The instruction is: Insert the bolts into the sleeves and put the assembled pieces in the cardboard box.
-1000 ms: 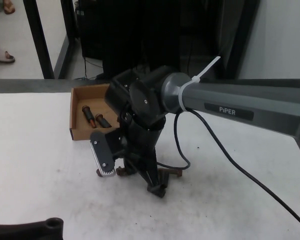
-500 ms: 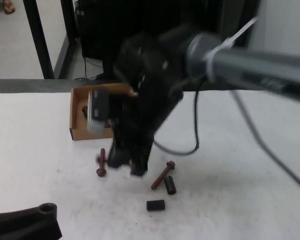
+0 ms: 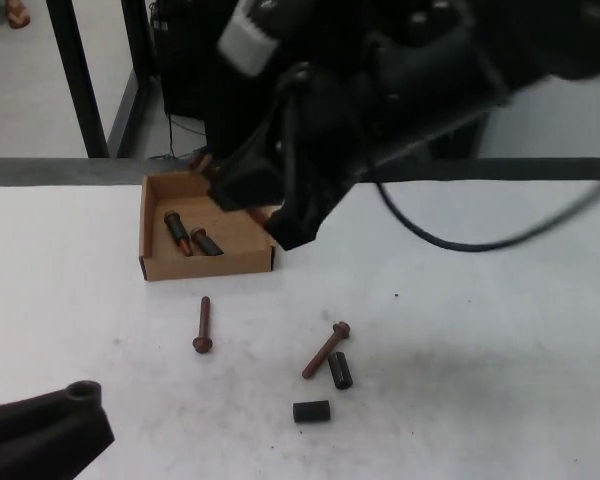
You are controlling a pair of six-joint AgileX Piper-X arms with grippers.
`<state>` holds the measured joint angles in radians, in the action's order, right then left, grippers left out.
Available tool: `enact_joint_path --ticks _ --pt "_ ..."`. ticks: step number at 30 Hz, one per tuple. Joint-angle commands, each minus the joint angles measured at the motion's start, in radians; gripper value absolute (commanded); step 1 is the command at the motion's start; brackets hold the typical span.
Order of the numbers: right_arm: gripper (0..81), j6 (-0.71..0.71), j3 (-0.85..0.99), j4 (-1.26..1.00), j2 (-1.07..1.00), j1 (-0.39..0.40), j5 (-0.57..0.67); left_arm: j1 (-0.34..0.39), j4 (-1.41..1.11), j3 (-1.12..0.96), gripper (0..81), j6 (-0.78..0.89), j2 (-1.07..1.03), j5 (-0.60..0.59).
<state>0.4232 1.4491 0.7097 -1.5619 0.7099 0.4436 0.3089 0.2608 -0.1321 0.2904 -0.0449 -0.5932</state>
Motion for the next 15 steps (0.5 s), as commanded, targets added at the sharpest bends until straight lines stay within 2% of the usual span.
enact_joint_path --ticks 1,5,9,15 --pt "0.2 -0.160 -0.143 -0.182 0.137 0.020 0.002 0.005 -0.039 -0.001 0.8 -0.050 -0.058 0.026" --pt "0.2 -0.249 -0.256 -0.316 0.238 0.049 -0.075 0.012 -0.085 -0.012 0.8 -0.214 -0.185 0.023" --pt "0.2 -0.337 -0.299 -0.370 0.276 0.056 -0.087 0.074 -0.165 -0.016 0.8 -0.307 -0.332 -0.005" --pt "0.2 -0.397 -0.332 -0.408 0.278 0.056 -0.085 0.180 -0.403 -0.016 0.8 -0.317 -0.544 0.080"
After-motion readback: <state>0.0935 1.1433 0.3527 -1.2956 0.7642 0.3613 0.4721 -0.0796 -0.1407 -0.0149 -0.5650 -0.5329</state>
